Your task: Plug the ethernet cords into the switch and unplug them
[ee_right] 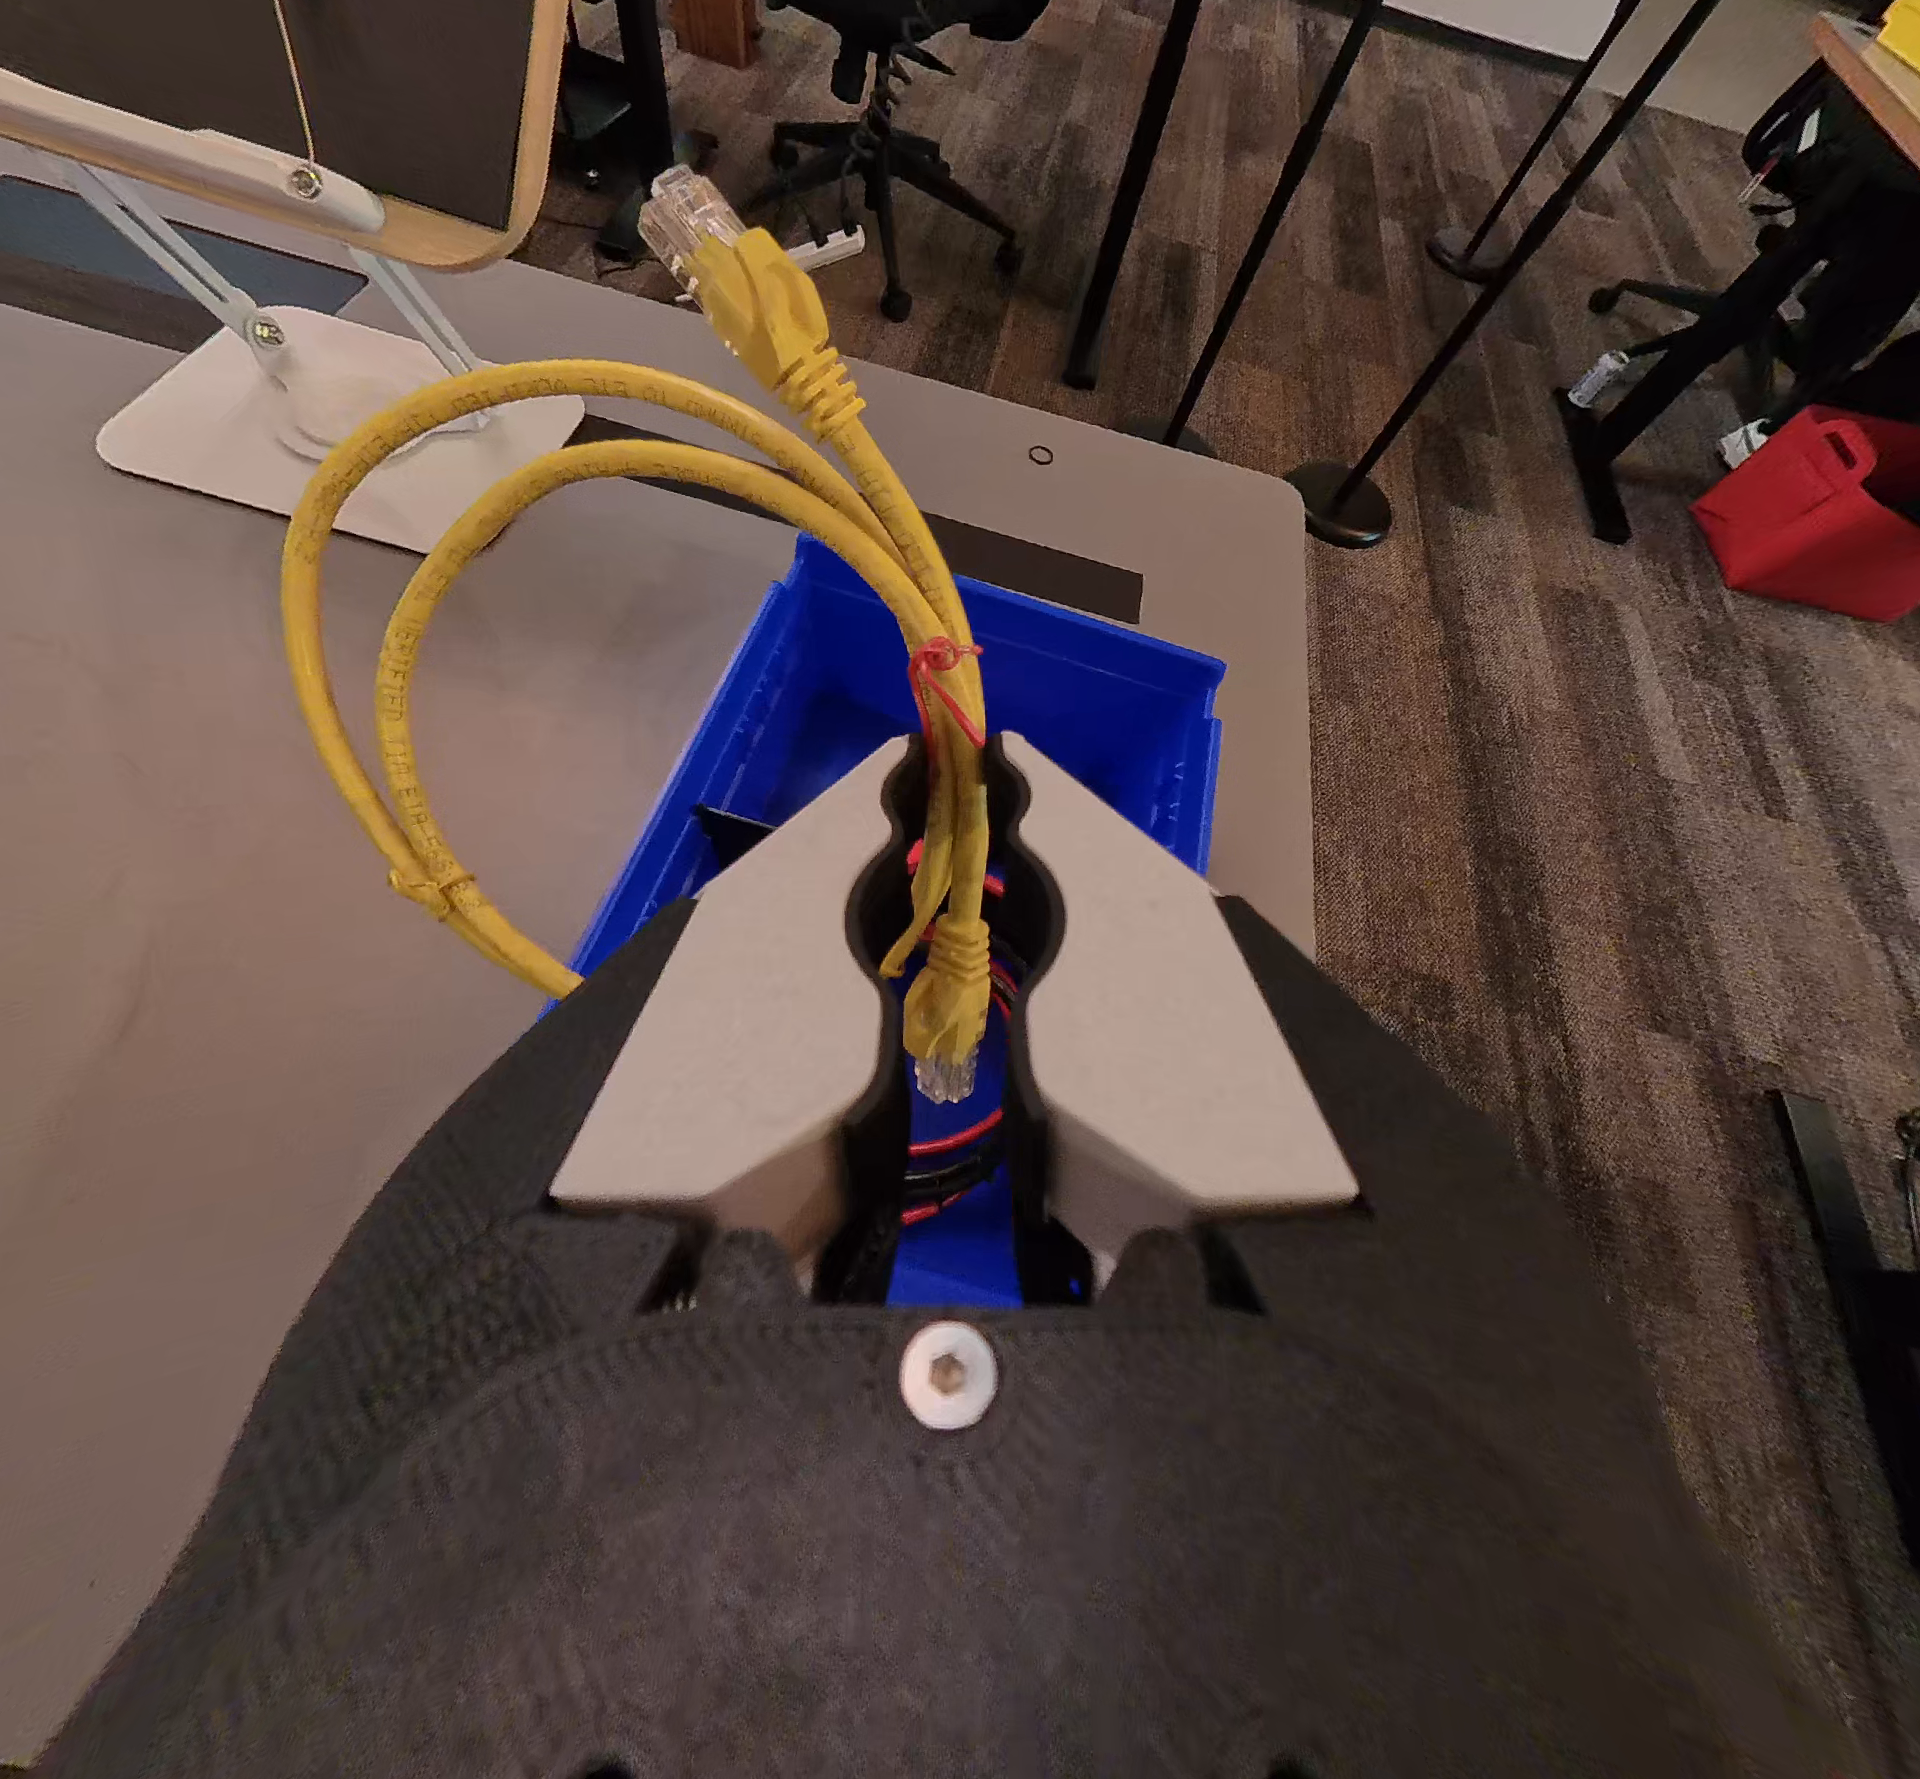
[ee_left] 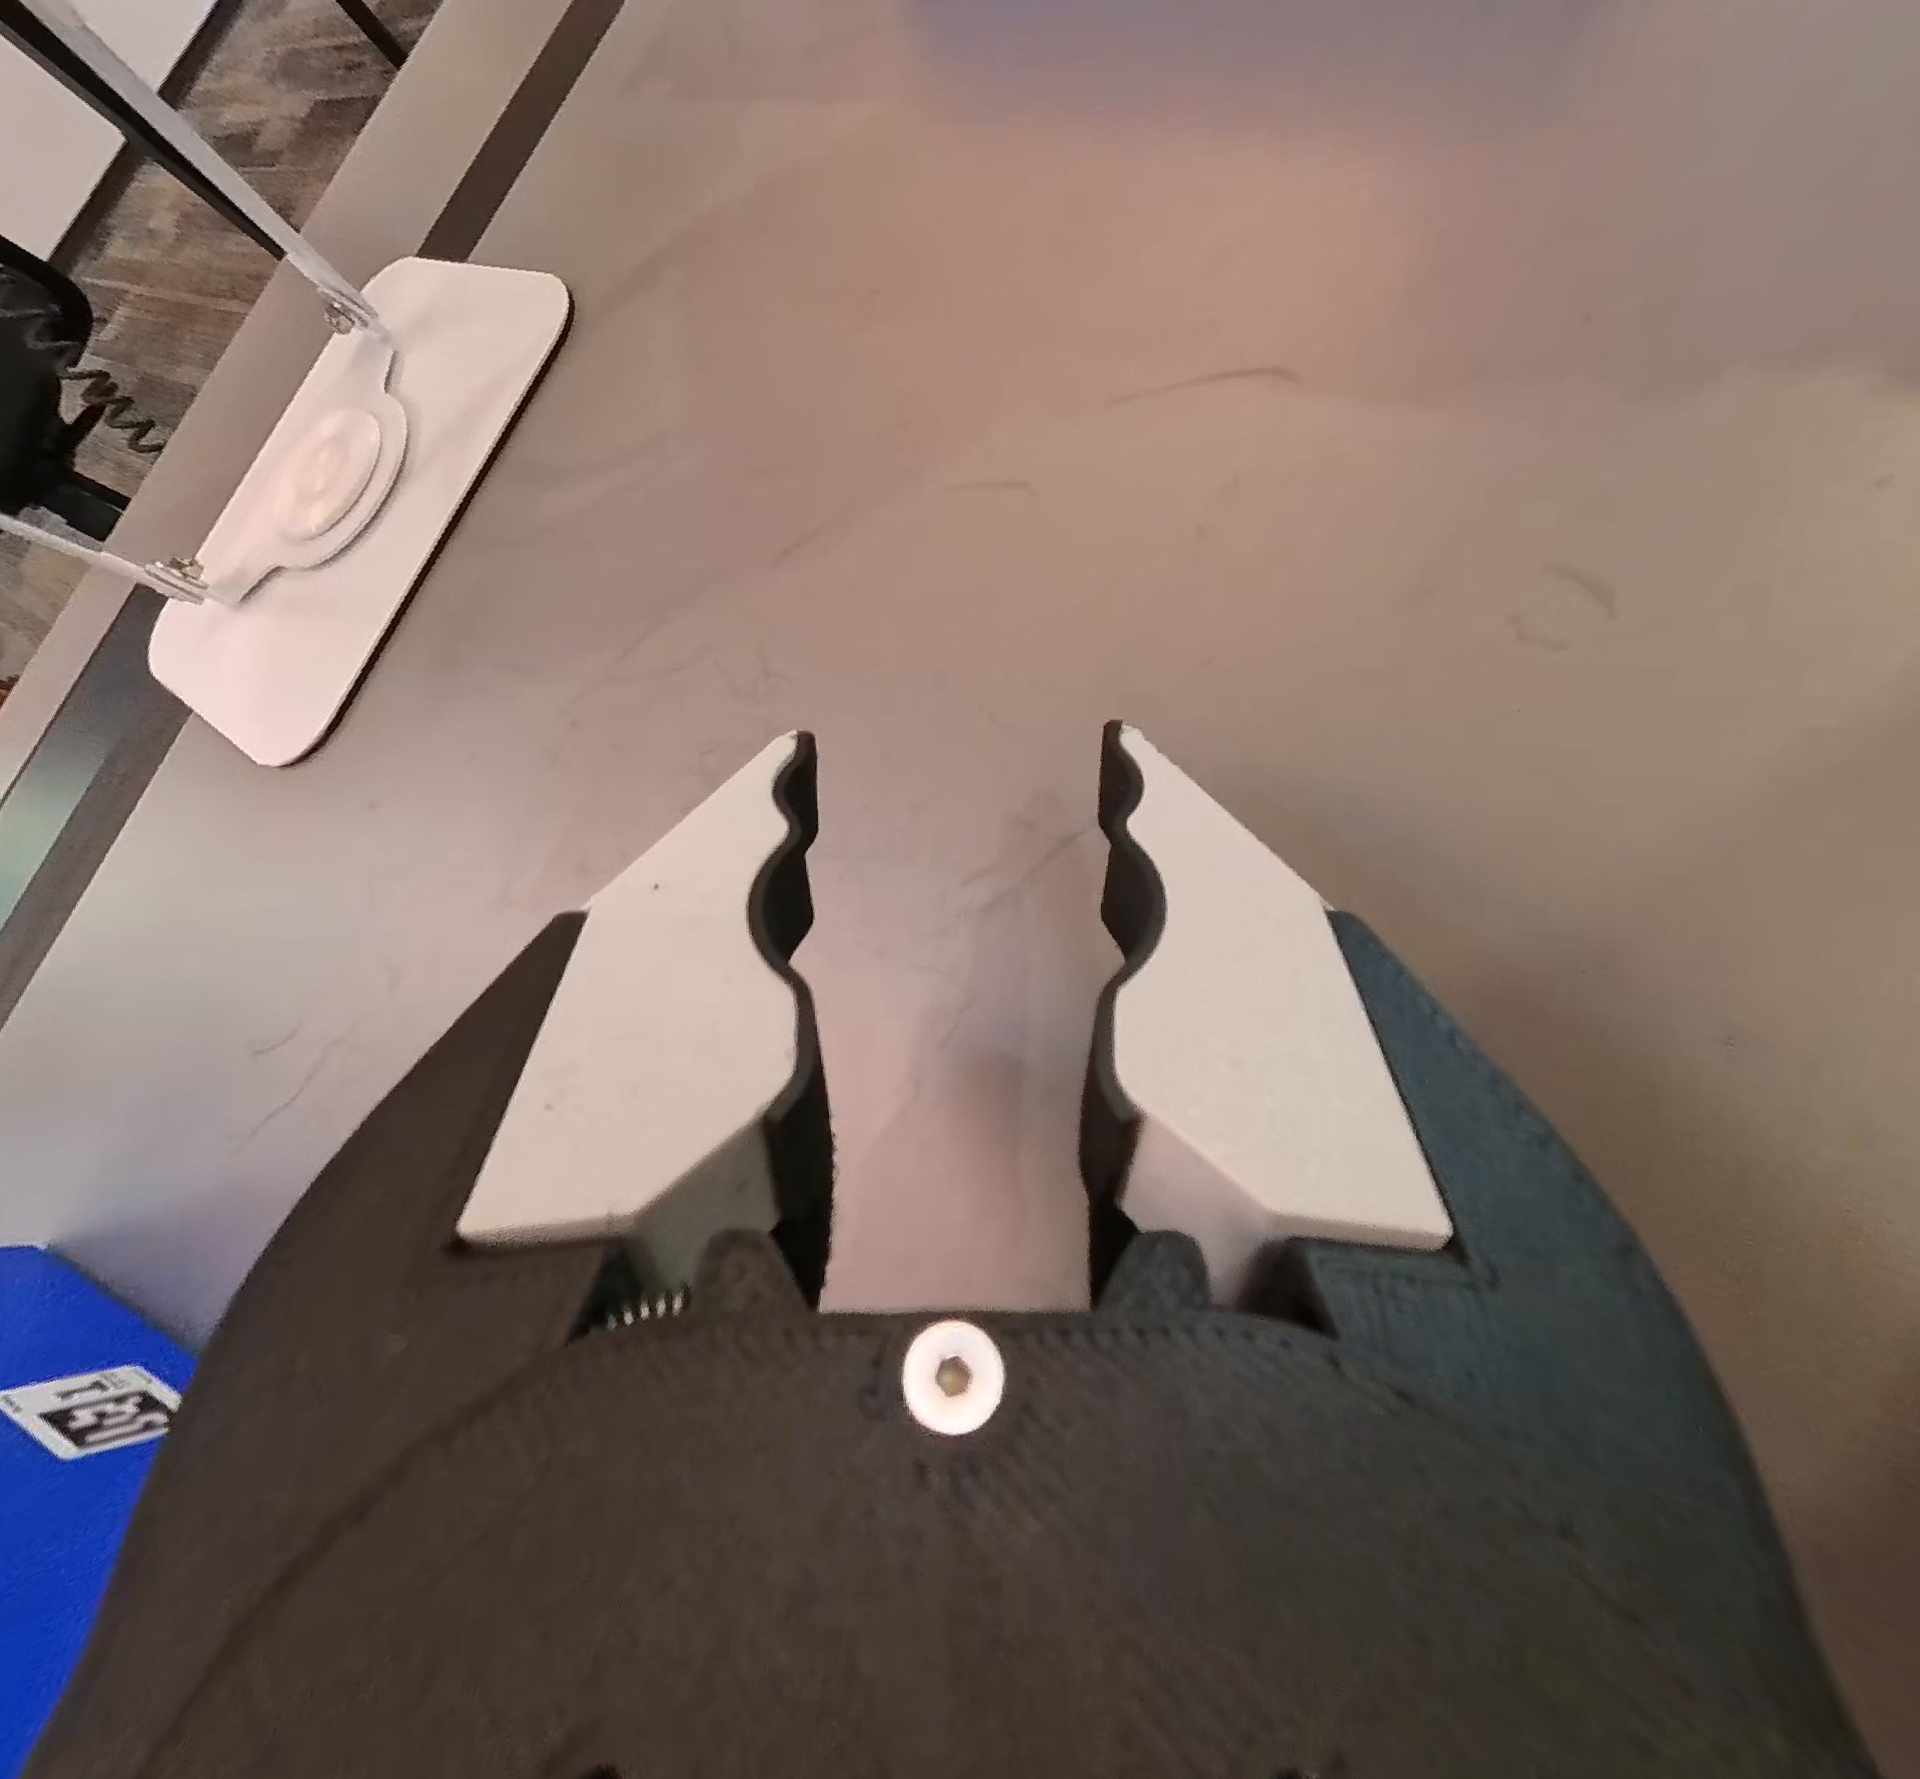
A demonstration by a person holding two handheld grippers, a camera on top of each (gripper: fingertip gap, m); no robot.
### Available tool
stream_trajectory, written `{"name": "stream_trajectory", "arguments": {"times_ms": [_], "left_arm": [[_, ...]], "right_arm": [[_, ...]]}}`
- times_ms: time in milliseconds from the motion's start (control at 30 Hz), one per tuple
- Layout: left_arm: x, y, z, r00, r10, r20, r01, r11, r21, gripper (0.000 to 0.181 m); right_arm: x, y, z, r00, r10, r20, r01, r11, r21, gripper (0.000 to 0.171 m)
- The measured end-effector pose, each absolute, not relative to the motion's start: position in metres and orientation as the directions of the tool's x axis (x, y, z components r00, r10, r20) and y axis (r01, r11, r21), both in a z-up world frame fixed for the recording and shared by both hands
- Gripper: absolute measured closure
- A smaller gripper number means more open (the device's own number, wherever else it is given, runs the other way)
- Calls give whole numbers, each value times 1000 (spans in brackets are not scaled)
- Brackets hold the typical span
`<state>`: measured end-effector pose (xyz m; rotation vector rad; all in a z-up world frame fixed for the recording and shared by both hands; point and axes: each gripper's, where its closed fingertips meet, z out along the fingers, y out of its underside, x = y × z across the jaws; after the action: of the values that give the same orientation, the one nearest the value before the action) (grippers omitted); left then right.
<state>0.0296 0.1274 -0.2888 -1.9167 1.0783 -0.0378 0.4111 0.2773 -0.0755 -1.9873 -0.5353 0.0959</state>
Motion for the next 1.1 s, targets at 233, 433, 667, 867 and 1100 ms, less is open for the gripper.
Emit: {"name": "stream_trajectory", "arguments": {"times_ms": [233, 433, 667, 867, 1100], "left_arm": [[41, 130, -286, 597, -712, -370, -665, -181, -725, 130], [52, 128, -288, 577, -729, -368, -669, -163, -725, 130], [48, 128, -288, 582, -722, -374, -672, -169, -721, 131], [39, 126, -295, 587, -714, -381, -683, -185, -707, 131], [26, 125, -301, 606, -701, -377, -683, -215, -698, 131]], "right_arm": [[405, 274, -75, 897, 411, 163, 328, -373, -868, 162], [406, 269, -78, 899, 409, 155, 322, -379, -868, 162], [406, 272, -79, 899, 414, 142, 312, -378, -872, 162], [405, 277, -79, 902, 415, 119, 283, -361, -888, 163], [416, 284, -96, 914, 398, 78, 240, -375, -896, 162]]}}
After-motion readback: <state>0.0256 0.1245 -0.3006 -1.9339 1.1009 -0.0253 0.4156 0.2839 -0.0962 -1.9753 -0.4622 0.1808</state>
